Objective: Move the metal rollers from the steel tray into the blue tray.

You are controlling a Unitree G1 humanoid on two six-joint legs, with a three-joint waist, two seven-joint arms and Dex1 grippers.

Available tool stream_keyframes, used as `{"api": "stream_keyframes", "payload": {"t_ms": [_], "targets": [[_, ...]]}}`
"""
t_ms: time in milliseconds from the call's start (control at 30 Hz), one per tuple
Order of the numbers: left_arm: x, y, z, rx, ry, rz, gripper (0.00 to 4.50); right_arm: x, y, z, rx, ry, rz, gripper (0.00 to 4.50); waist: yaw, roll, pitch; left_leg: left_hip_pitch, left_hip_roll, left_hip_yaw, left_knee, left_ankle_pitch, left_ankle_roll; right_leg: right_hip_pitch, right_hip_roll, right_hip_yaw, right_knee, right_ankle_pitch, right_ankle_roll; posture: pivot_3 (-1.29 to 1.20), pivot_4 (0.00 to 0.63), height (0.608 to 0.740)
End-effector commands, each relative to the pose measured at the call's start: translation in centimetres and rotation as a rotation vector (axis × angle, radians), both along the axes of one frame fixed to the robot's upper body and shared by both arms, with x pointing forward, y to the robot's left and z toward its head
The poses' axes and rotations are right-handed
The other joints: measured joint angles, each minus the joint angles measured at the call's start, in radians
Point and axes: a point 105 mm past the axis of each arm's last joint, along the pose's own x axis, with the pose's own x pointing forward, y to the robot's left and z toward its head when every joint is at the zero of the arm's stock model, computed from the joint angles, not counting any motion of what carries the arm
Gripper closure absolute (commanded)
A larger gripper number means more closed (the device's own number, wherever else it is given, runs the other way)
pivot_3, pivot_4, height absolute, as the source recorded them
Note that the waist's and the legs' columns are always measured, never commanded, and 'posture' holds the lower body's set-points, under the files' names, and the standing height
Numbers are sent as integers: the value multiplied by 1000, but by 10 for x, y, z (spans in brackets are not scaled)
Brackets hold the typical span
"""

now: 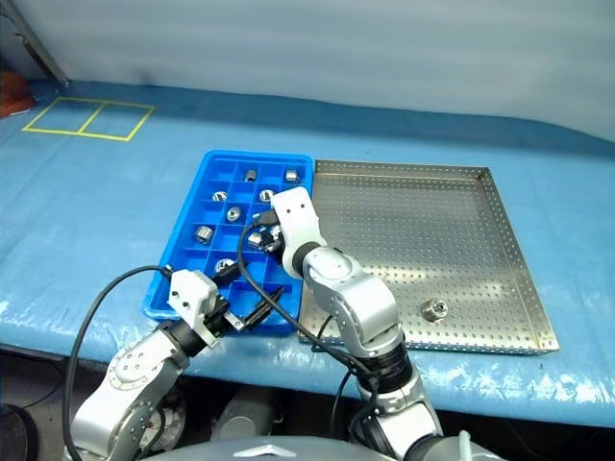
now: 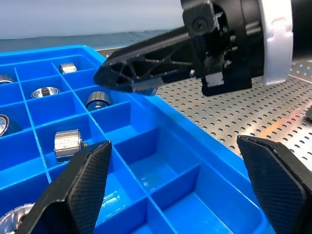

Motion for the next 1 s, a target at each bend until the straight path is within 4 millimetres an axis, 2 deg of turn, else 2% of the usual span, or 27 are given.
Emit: {"api": "stream_keyframes", "payload": {"t_ms": [33, 300, 467, 633, 767, 867, 1000], "targets": [[-3, 1, 13, 4, -46, -16, 0, -5, 5, 3, 31, -16, 36, 2776, 2, 0, 0, 0, 0, 0, 0, 0, 0, 0, 0, 0, 0, 0, 0, 423, 150, 740], [-4, -4, 11, -8, -34, -36, 0, -8, -11, -34, -16, 95, 17, 2776, 9, 0, 0, 0, 0, 1, -2, 0, 0, -1, 0, 0, -1, -1, -1, 409, 150, 740], [-5, -8, 10, -18, -24, -61, 0, -12, -12, -40, -22, 112, 33, 2776, 14, -1, -1, 1, 0, 0, -2, 0, 0, 0, 0, 0, -1, -1, -1, 401, 150, 740], [-5, -10, 10, -21, -20, -80, 0, -12, -12, -40, -24, 106, 28, 1107, 14, -1, -1, 1, 0, 0, -2, 0, 0, 0, -1, 0, -2, -1, -1, 385, 150, 740], [-5, -13, 10, -24, -15, -108, 0, -11, -18, -31, -24, 64, 17, 28, 25, -1, -1, 2, -1, 0, -1, 0, 0, -2, -2, -3, -3, -1, -1, 355, 150, 740], [-4, -16, 11, -23, -18, -135, 0, -11, -25, -13, -10, -8, 21, 28, 32, -1, -1, 0, -1, 0, -1, 0, 0, -2, -4, -4, -5, -1, 0, 337, 150, 740], [0, -26, 13, -30, -20, -200, 0, -9, -58, 16, 10, -113, -70, 28, 18, -1, -1, -4, -1, 1, -1, 0, 0, -3, -4, -4, -10, 2, 3, 266, 150, 740]]}}
